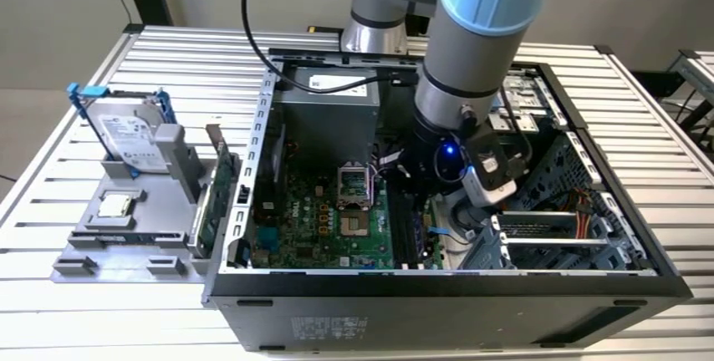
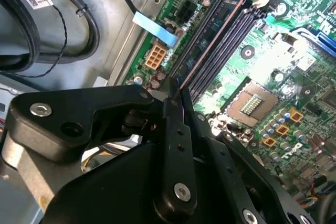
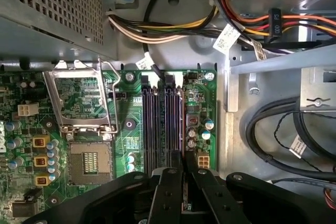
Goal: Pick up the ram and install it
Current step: 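Insert the ram into the slot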
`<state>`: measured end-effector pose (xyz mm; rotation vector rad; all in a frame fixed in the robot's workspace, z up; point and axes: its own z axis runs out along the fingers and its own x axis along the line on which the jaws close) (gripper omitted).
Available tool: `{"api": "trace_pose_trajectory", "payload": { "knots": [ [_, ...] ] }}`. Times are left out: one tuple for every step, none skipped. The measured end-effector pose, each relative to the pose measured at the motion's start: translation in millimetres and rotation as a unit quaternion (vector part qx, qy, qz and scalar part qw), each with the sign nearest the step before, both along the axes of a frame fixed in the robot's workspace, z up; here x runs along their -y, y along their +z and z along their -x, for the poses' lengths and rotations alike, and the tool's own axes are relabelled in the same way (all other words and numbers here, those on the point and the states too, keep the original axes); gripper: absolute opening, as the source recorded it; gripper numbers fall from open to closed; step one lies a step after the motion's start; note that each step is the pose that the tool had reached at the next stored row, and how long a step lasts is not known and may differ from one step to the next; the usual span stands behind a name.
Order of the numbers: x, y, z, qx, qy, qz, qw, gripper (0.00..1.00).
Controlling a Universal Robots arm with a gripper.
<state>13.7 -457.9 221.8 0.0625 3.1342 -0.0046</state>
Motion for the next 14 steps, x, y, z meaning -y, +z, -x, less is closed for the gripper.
{"api": "trace_pose_trajectory", "payload": {
  "knots": [
    [0.0, 0.0, 0.1, 0.0, 0.0, 0.0, 1.0, 0.0],
    [0.0, 0.0, 0.2, -0.0001, 0.0, 0.0, 1.0, 0.0],
    [0.0, 0.0, 0.2, -0.0002, 0.0, 0.0, 1.0, 0.0],
    [0.0, 0.0, 0.3, -0.0003, 0.0, 0.0001, 1.0, 0.0],
    [0.0, -0.1, 0.3, -0.0004, 0.0, 0.0001, 1.0, 0.0],
    [0.0, -0.2, 0.3, -0.0007, 0.0, 0.0001, 1.0, 0.0],
    [0.0, -0.2, 0.3, -0.0011, 0.0, 0.0001, 1.0, 0.0],
    [0.0, -0.3, 0.3, -0.0014, 0.0, 0.0001, 1.0, 0.0],
    [0.0, -0.5, 0.3, -0.0017, 0.0, 0.0, 1.0, 0.0],
    [0.0, -0.7, 0.3, -0.002, 0.0, 0.0, 1.0, 0.0],
    [0.0, -1.0, 0.3, -0.0023, 0.0, 0.0, 1.0, 0.0],
    [0.0, -1.4, 0.3, -0.0029, 0.0, -0.0001, 1.0, 0.0],
    [0.0, -1.5, 0.2, -0.0036, 0.0, 0.0, 0.99999, 0.0],
    [0.0, -1.5, 0.2, -0.0044, 0.0, 0.0001, 0.99999, 0.0]
  ]
}}
